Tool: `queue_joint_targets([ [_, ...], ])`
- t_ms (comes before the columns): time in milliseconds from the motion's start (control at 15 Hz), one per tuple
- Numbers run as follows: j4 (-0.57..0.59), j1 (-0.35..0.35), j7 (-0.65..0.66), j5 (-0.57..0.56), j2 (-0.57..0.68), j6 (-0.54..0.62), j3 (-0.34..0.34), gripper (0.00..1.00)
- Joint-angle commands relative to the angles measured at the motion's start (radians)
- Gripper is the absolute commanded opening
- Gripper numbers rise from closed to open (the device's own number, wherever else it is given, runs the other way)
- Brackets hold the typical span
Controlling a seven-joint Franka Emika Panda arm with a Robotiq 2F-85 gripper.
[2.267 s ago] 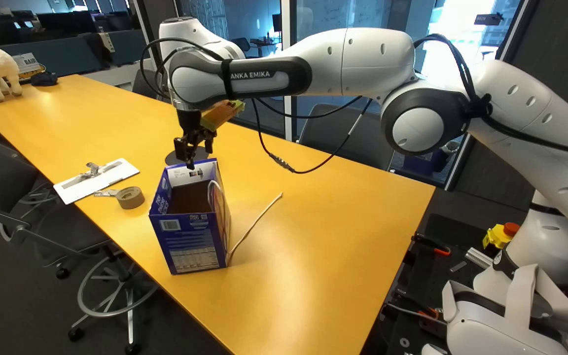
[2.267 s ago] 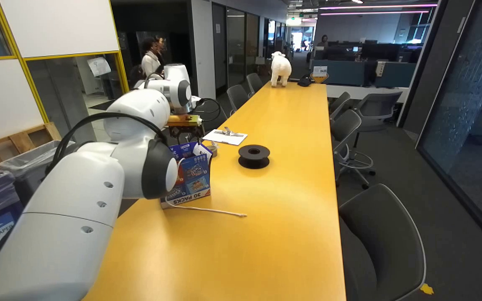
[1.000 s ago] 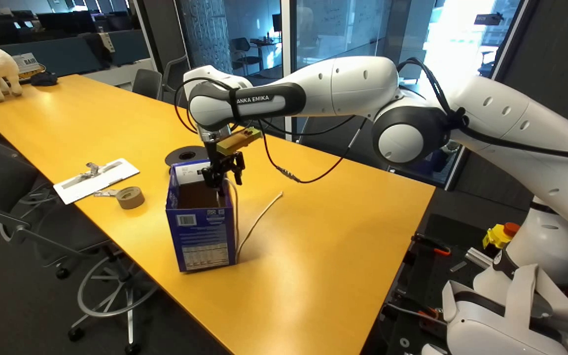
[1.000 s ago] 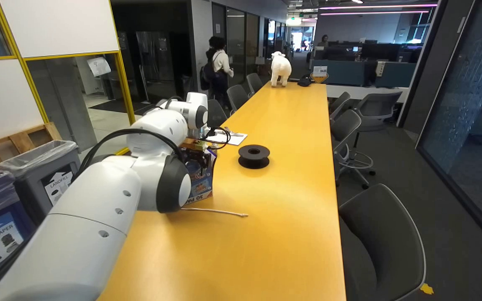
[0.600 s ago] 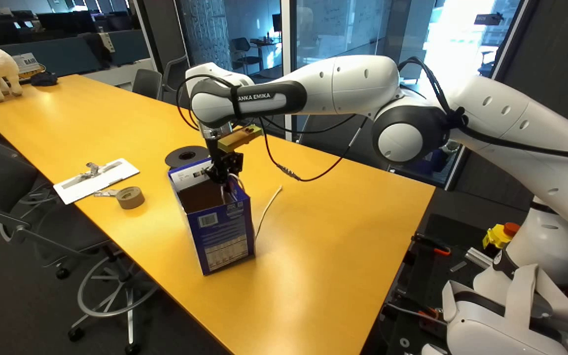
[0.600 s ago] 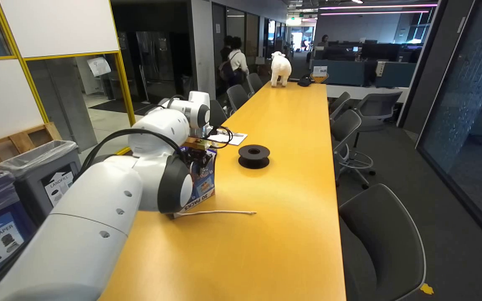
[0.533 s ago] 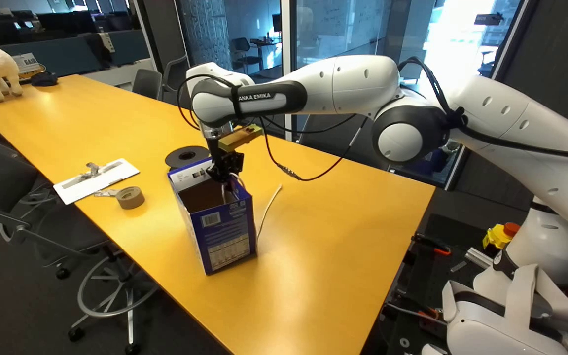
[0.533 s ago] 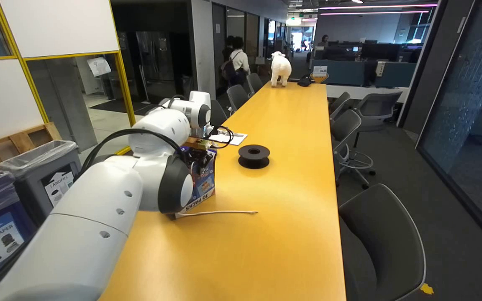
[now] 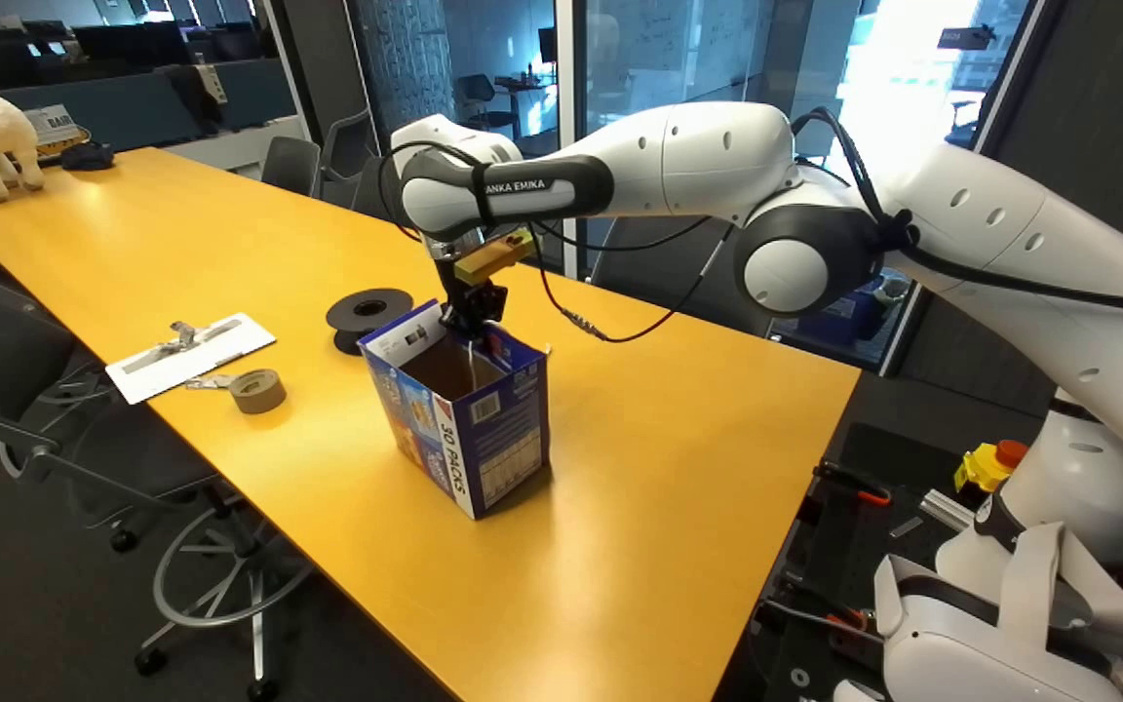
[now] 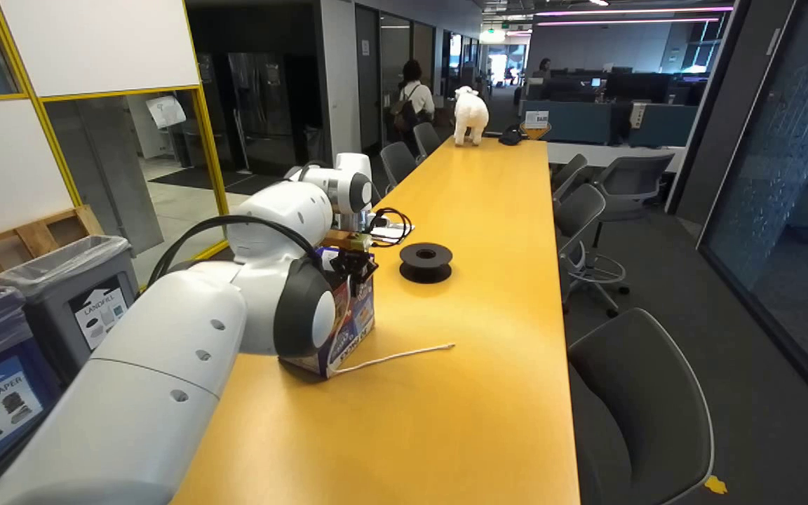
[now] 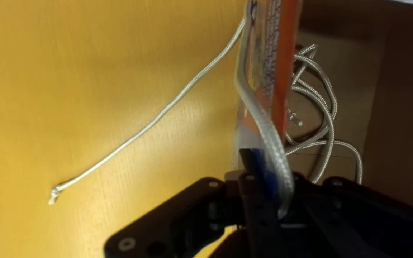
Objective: Put the strings inside the blue box.
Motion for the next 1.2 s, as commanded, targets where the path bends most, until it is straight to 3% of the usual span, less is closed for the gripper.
queue_joint_targets([
  [0, -0.05, -0.018, 0.048, -0.01, -0.054, -0.03, -0.028, 0.06],
  [267, -0.117, -0.039, 0.112, 0.001, -0.098, -0.041, -0.045, 0.07],
  [467, -0.237, -0.065, 0.18, 0.024, -0.163, 0.005, -0.038, 0.06],
  [933, -0.562, -0.128, 0.288, 0.118, -0.282, 0.245, -0.028, 0.07],
  [1067, -0.644, -0.138, 0.317, 0.136, -0.329, 0.292, -0.036, 0.06],
  [1133, -0.683, -0.123, 0.33, 0.162, -0.354, 0.312, -0.071, 0.06],
])
